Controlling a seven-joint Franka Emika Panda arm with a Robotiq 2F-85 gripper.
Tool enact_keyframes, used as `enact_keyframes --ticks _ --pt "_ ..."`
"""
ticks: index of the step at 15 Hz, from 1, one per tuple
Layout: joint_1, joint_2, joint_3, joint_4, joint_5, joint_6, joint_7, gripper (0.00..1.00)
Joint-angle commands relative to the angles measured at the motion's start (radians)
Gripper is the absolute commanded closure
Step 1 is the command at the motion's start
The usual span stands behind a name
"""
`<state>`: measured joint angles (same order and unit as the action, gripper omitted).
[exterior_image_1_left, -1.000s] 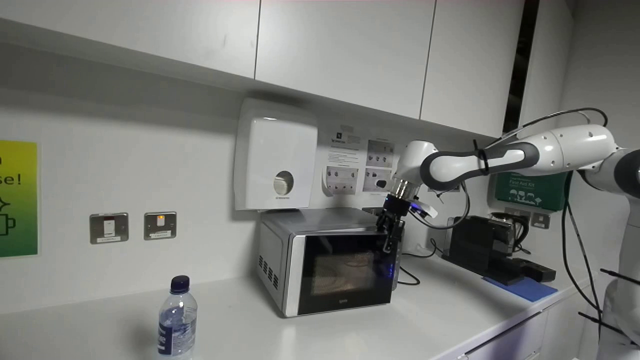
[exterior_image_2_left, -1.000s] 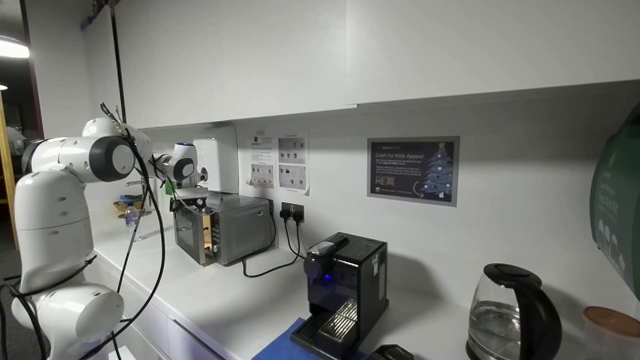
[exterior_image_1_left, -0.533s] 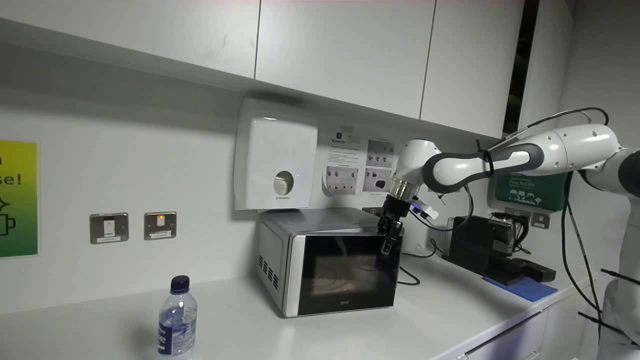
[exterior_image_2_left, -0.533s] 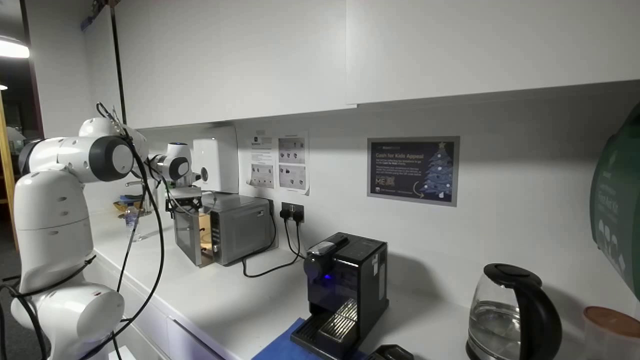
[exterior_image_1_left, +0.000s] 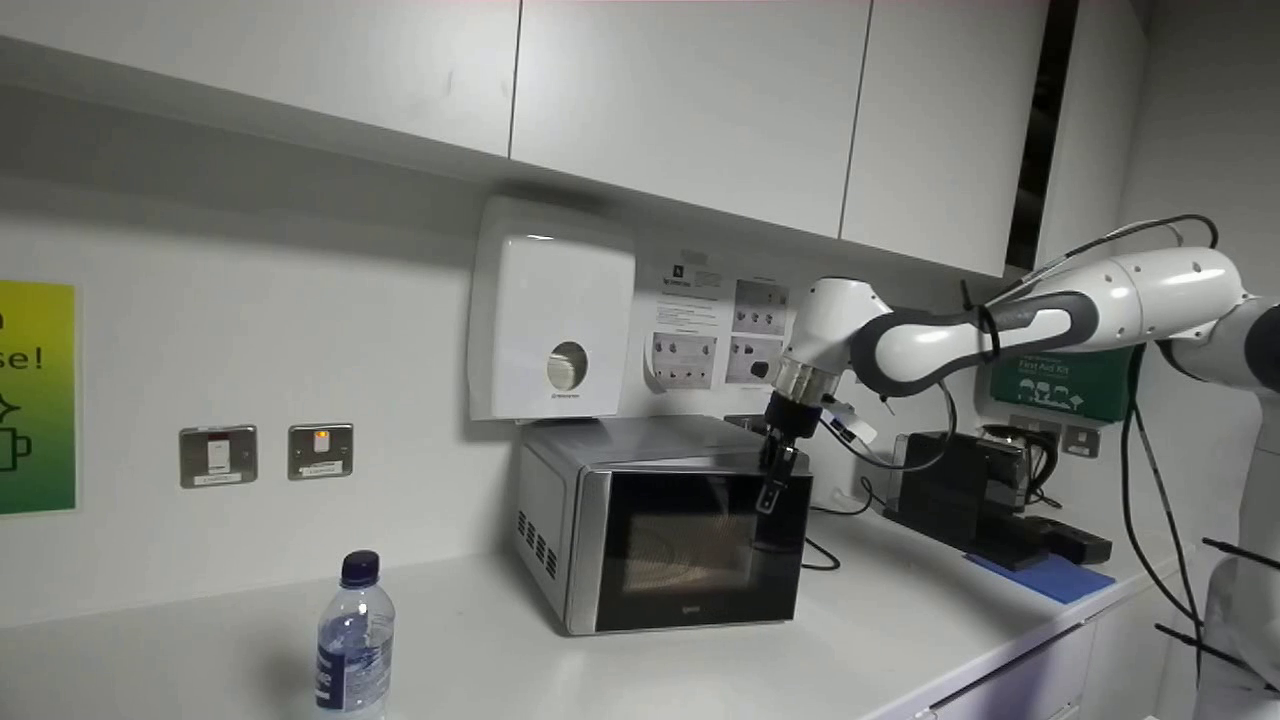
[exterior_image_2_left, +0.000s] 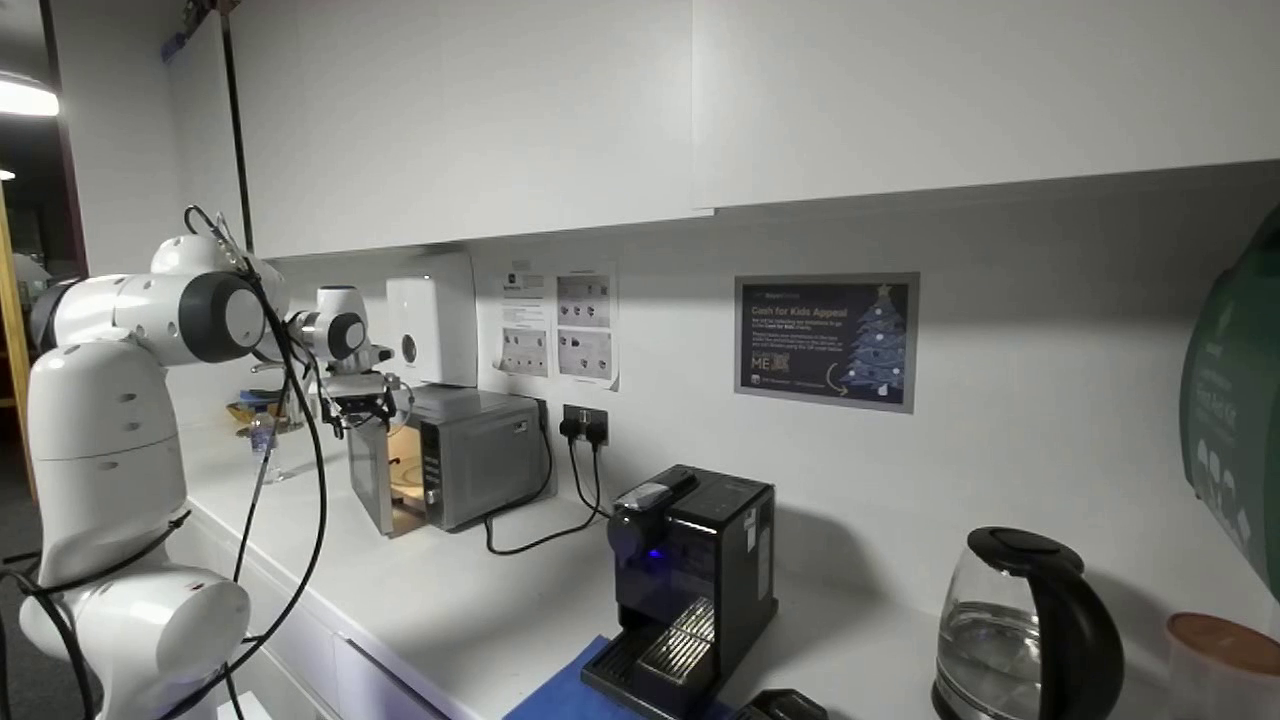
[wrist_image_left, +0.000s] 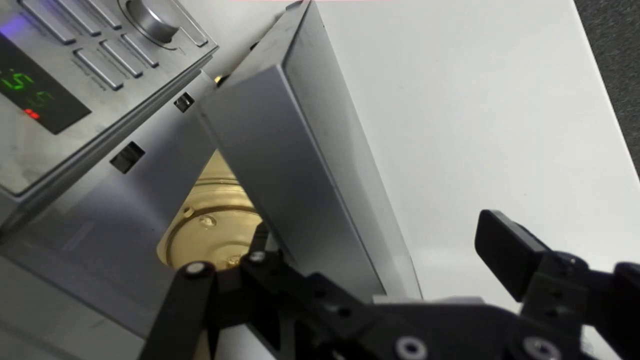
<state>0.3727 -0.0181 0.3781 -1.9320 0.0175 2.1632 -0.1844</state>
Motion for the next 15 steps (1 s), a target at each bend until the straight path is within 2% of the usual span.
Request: enact_keyframes --ticks 1,15 --pt "0.014 -0.007 0.014 0.0 -0.053 0.017 0.116 0.0" --pt "0.061 0.036 0.069 0.042 -0.236 -0.01 0.484 0.0"
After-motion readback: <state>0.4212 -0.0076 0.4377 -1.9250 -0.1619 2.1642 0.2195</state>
